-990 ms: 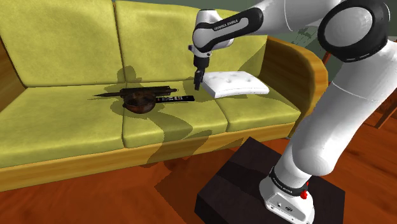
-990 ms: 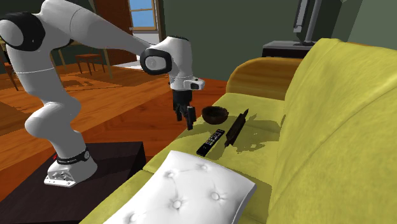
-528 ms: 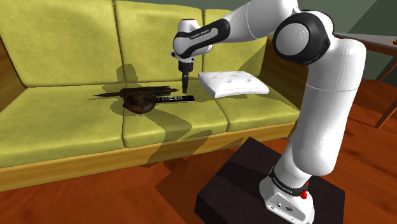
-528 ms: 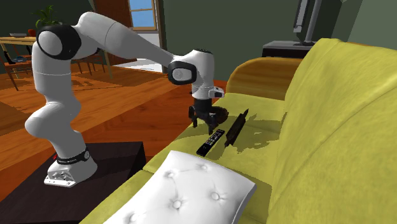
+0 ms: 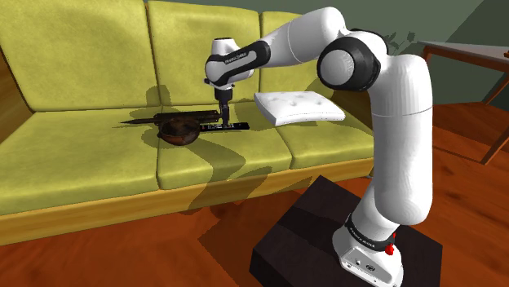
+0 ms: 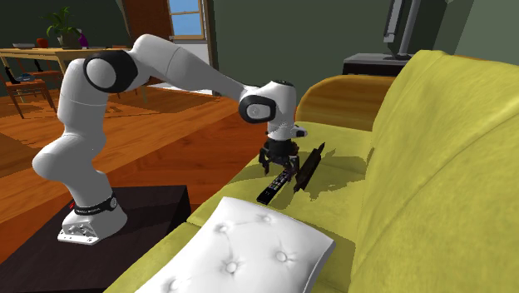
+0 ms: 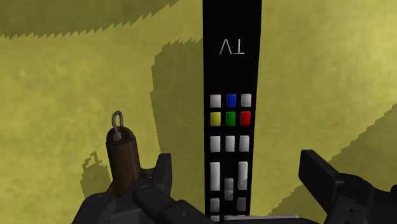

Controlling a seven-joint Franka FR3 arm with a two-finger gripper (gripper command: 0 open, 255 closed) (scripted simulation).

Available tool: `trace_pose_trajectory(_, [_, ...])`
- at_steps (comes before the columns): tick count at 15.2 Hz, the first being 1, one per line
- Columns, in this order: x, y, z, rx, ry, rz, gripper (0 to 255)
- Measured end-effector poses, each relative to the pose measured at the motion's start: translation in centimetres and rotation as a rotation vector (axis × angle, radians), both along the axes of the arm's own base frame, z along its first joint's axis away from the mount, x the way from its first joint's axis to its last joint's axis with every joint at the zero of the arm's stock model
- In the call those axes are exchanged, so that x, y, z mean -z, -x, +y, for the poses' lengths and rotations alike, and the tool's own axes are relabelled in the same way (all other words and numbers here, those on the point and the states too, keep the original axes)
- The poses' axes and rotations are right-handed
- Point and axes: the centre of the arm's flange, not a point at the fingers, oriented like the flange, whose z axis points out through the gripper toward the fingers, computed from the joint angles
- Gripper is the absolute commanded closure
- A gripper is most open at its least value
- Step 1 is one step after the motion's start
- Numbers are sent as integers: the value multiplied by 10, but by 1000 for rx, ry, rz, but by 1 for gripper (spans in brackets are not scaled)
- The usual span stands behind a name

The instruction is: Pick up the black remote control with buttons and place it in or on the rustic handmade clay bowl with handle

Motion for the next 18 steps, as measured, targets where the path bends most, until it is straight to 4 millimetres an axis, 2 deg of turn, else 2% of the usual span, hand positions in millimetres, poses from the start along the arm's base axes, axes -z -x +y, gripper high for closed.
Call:
trace_pose_trajectory(5, [23,-2,-1,-4,-1,-5,0])
trace_pose_trajectory(11, [25,-2,-1,-4,0,-11,0])
trace_pose_trajectory(12, [25,-2,-1,-4,0,-11,255])
trace_pose_trajectory(18, [27,0,-1,-4,0,-5,255])
